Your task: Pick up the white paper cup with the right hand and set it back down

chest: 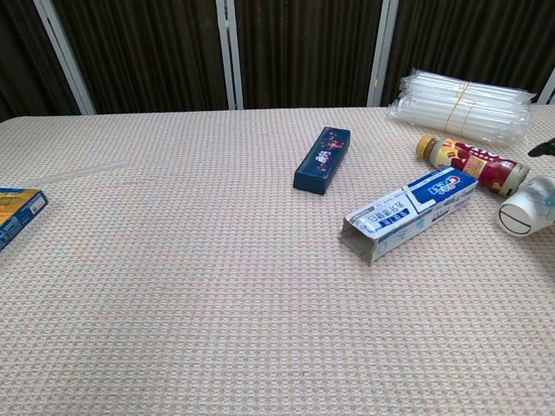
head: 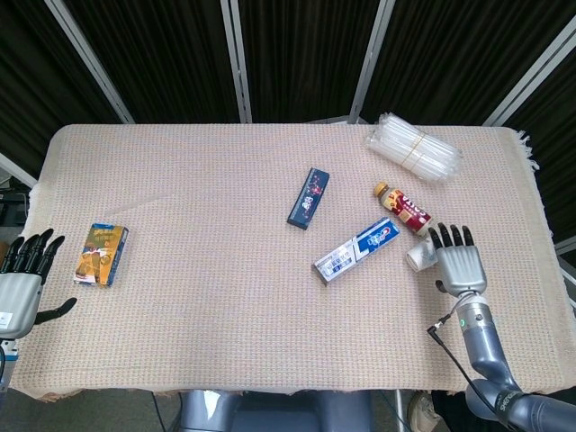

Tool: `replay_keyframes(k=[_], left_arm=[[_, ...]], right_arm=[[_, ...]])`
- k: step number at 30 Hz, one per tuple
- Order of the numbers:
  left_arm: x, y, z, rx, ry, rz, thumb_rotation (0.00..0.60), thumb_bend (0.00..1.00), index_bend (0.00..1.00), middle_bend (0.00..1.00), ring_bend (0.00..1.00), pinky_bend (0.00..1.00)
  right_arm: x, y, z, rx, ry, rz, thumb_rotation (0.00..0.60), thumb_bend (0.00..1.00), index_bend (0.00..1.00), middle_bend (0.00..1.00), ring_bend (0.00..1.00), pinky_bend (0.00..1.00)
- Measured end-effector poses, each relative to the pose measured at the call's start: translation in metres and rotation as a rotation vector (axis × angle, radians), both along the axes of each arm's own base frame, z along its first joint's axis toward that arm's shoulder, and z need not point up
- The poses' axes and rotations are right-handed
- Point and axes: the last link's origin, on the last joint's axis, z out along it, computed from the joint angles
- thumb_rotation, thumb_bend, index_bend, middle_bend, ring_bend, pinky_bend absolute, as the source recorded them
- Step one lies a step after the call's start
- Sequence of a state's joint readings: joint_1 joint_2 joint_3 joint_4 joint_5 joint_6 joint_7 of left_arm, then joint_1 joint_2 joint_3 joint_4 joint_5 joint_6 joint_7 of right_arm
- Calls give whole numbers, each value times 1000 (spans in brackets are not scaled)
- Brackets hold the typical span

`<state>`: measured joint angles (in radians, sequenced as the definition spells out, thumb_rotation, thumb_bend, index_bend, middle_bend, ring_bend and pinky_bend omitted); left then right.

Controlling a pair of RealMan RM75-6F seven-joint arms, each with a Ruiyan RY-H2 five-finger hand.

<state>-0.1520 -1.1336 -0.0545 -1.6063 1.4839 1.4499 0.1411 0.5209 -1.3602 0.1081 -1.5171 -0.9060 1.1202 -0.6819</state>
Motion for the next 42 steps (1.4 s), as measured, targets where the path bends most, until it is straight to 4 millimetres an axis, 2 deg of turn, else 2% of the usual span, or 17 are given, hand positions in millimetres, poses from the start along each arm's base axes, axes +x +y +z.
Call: replay_keyframes(k=[4, 7, 24, 28, 35, 42], left_arm=[[0, 0, 0, 0, -1, 0, 600, 102, 0, 0, 0, 0], [0, 0, 0, 0, -2, 0, 600, 101, 0, 0, 0, 0], [0, 1, 0, -1, -1, 2, 600, 102, 0, 0, 0, 0], [0, 1, 0, -2, 0, 2, 600, 101, 0, 0, 0, 0], [1, 2, 0, -5, -4, 4, 600, 102, 0, 0, 0, 0], [1, 3, 0, -6, -4, 5, 600, 103, 0, 0, 0, 0]], right_arm=[[6, 1, -5, 4, -11, 33, 600, 81, 267, 0, 0, 0], [8, -2, -7, -6, -18, 67, 600, 76, 297, 0, 0, 0], [-4, -18, -21, -21, -34, 141, 600, 59, 309, 14, 0, 0], [-7, -20, -26, -10, -19, 149, 600, 57, 346, 58, 0, 0], [-15, -28, -35, -11, 13, 165, 600, 55, 374, 74, 0, 0], [-18, -30, -44, -11, 30, 181, 600, 41, 469, 132, 0, 0]])
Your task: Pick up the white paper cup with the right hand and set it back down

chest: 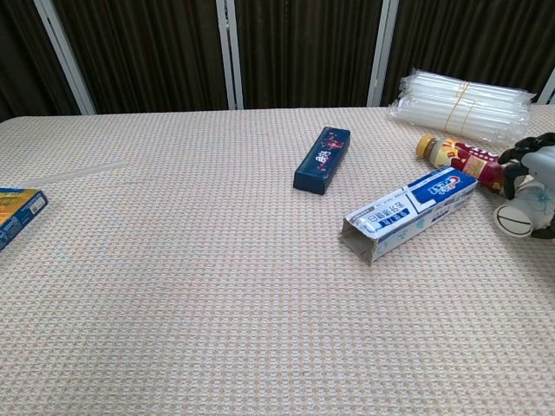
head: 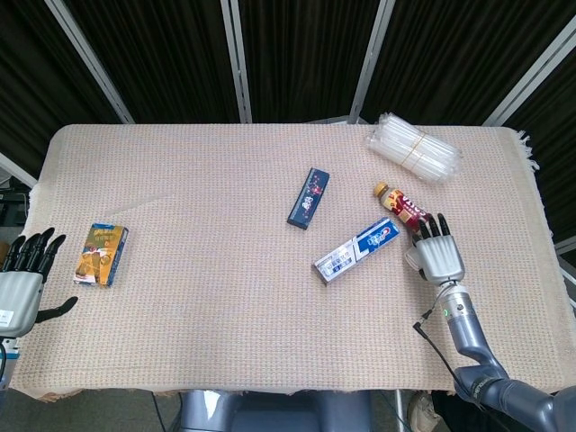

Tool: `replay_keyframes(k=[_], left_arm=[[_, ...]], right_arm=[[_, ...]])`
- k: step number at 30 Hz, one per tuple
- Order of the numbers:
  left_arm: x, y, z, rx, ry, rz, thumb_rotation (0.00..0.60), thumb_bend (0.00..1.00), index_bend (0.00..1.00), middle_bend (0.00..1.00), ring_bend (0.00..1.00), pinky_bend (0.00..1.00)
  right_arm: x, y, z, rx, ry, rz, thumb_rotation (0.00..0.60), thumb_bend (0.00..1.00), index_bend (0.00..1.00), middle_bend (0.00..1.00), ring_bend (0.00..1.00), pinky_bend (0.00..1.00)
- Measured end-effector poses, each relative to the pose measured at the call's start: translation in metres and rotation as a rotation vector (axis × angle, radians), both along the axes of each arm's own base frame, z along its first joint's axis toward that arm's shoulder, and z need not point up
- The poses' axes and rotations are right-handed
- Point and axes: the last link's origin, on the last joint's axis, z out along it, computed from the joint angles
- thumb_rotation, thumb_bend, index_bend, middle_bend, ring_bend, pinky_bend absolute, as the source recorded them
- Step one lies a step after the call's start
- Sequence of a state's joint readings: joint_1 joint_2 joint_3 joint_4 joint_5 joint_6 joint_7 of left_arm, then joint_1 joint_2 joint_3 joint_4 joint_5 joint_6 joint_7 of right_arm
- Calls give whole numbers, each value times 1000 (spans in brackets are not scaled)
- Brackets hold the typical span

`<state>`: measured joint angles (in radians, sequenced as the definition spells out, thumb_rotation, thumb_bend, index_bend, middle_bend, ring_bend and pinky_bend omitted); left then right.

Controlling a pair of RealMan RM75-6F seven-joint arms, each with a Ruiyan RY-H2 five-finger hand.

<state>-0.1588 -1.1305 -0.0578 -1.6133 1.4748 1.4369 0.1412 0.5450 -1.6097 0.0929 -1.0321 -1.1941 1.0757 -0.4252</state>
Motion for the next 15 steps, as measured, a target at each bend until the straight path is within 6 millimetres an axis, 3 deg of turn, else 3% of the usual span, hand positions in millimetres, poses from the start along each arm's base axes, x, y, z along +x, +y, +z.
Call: replay_keyframes(k=[6, 15], left_arm=[[0, 0, 0, -2, -2, 0, 600, 102, 0, 0, 0, 0], [0, 0, 0, -1, -1, -1, 600, 102, 0, 0, 0, 0]], right_arm=[[6, 0, 1, -18, -42, 20, 600, 42, 477, 136, 0, 0], [29, 11, 13, -25, -276, -43, 600, 41, 486, 136, 0, 0]])
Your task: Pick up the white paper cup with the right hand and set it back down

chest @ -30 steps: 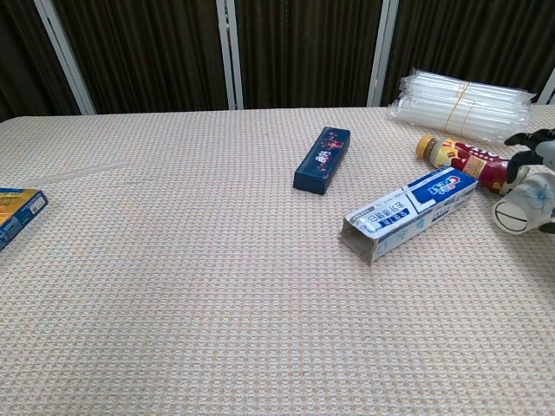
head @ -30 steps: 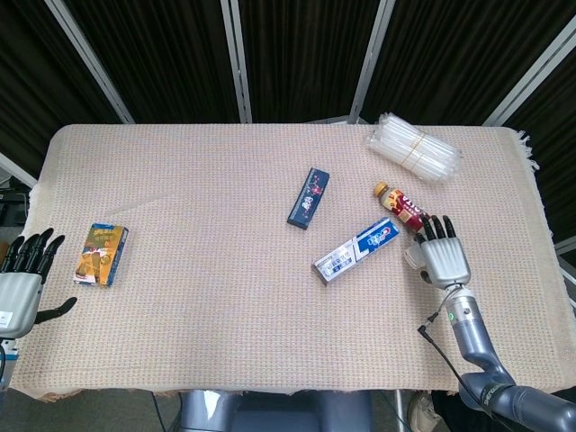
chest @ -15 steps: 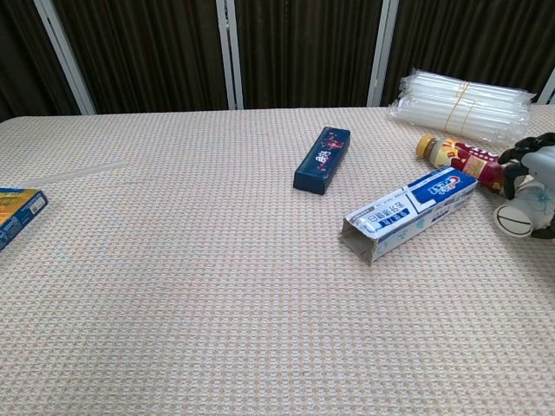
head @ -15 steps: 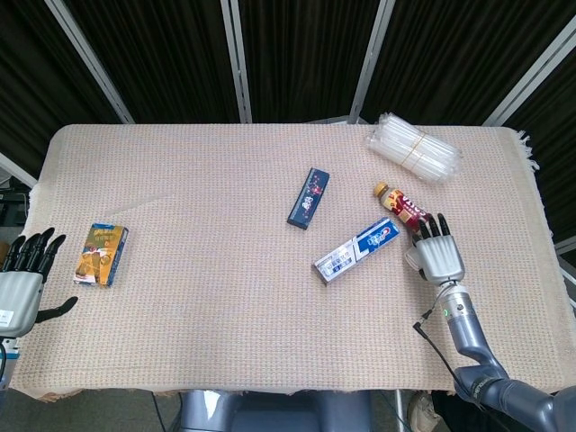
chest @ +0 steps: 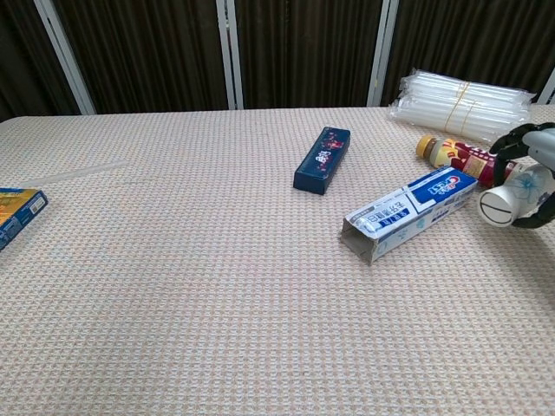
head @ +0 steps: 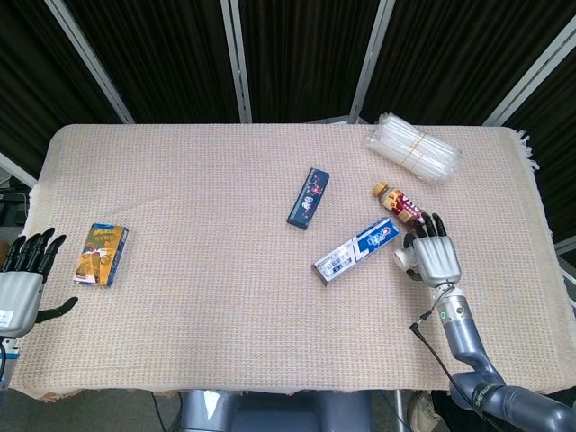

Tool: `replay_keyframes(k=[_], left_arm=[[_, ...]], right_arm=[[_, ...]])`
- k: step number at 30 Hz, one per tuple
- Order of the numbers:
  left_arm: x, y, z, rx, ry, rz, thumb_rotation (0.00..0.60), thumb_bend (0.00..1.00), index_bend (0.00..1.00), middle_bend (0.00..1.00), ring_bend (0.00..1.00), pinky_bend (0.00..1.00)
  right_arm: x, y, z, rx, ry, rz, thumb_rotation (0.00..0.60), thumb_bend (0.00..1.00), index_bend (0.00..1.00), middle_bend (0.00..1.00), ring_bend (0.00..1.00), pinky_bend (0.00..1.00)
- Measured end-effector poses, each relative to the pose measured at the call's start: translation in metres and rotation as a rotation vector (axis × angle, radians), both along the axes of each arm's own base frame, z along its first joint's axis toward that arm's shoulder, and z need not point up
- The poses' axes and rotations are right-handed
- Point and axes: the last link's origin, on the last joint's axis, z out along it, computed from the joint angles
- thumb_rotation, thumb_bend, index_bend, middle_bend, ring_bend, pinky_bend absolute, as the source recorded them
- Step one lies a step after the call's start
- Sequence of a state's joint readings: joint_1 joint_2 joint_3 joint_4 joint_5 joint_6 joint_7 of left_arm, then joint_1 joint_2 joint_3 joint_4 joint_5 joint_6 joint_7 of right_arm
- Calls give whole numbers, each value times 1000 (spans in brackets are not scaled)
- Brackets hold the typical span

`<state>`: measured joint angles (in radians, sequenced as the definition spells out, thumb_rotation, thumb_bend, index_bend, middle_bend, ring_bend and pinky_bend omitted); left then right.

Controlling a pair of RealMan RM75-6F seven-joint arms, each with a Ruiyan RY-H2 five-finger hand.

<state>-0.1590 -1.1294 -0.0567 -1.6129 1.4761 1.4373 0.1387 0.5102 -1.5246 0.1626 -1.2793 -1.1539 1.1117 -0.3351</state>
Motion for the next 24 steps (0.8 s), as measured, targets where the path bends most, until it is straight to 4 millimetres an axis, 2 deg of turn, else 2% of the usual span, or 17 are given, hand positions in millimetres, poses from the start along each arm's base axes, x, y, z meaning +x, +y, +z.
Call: replay_keyframes(k=[13, 18, 24], left_arm=[[0, 0, 0, 2, 4, 0, 600, 102, 0, 0, 0, 0], [0, 0, 0, 2, 3, 0, 600, 101, 0, 0, 0, 0], [0, 0, 0, 1, 1, 0, 600, 102, 0, 0, 0, 0]], right_arm=[[0, 26, 18, 131, -455, -421, 600, 40, 487, 126, 0, 0], [2, 25, 21, 144, -511, -472, 600, 38, 487, 127, 0, 0], [-1, 21, 22, 121, -499, -482, 600, 38, 487, 123, 0, 0]])
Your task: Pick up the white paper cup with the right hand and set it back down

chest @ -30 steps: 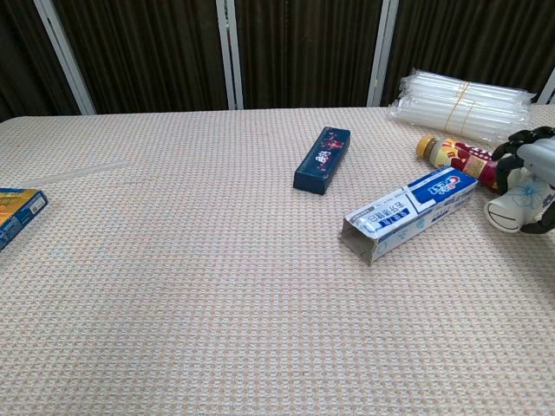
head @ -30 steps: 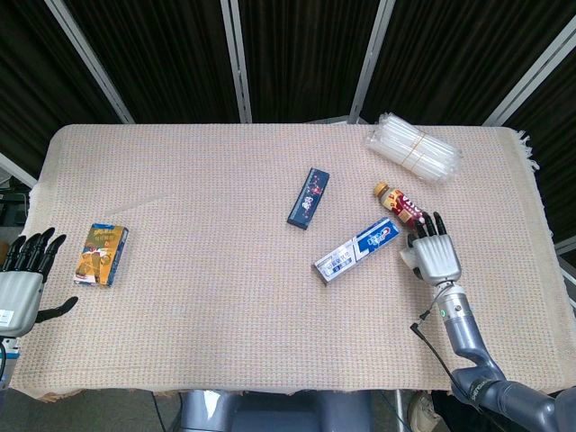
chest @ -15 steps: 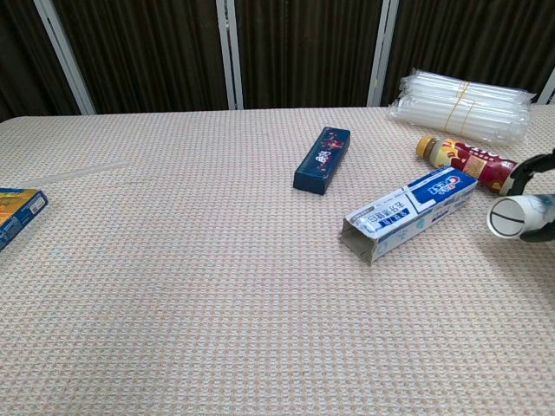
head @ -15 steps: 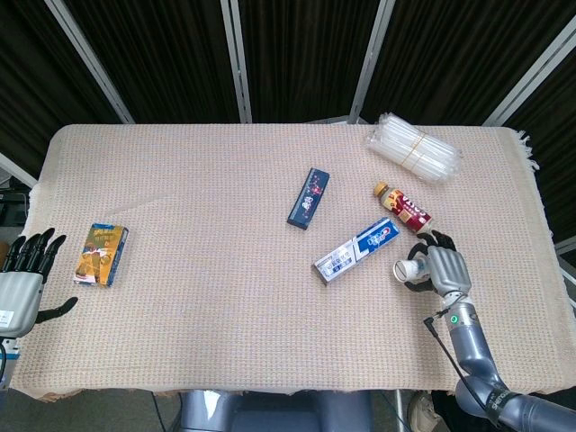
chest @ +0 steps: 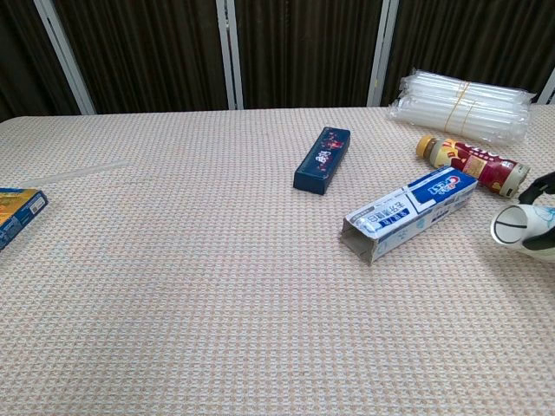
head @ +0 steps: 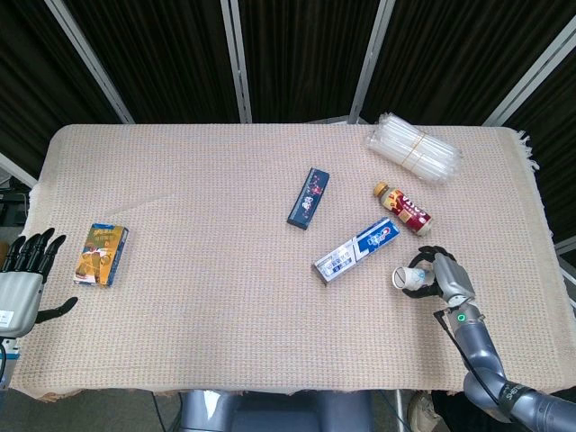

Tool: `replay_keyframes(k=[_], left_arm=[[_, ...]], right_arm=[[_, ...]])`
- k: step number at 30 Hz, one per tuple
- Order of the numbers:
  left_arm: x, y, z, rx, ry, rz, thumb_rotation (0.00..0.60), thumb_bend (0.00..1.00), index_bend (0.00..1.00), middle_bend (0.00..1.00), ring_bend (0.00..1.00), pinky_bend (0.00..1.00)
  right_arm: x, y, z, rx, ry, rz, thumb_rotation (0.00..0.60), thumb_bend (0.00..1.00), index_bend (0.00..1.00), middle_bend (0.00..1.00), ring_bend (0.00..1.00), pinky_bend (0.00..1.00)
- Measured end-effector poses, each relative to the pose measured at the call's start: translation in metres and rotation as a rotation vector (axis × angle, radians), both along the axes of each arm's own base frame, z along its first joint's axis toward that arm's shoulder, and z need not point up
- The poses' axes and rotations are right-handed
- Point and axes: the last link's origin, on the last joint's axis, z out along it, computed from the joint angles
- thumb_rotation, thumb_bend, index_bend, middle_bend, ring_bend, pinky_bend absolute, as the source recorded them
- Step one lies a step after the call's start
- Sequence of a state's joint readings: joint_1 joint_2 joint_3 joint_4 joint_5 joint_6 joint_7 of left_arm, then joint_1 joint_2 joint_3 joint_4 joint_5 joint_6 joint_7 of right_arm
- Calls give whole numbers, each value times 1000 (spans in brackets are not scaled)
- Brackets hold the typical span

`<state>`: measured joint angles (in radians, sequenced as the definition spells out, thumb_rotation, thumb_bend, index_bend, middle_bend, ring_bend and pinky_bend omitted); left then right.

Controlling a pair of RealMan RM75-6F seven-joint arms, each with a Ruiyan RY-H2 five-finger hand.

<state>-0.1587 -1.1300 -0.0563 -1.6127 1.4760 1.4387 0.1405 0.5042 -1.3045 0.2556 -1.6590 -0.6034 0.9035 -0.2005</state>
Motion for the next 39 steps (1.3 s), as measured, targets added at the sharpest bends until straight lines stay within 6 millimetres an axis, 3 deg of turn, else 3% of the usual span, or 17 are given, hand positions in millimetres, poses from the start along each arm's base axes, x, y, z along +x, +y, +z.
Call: replay_keyframes(k=[18, 32, 39], left_arm=[[0, 0, 0, 0, 0, -1, 600, 102, 0, 0, 0, 0], [0, 0, 0, -1, 0, -4, 600, 102, 0, 0, 0, 0], [1, 0, 0, -3, 1, -7, 600, 102, 0, 0, 0, 0]], right_arm=[[-26, -10, 16, -59, 91, -105, 600, 42, 482, 95, 0, 0], [-31, -2, 30, -31, 147, -156, 600, 51, 348, 0, 0, 0], [-28, 2, 40, -28, 166, -152, 600, 52, 197, 0, 0, 0]])
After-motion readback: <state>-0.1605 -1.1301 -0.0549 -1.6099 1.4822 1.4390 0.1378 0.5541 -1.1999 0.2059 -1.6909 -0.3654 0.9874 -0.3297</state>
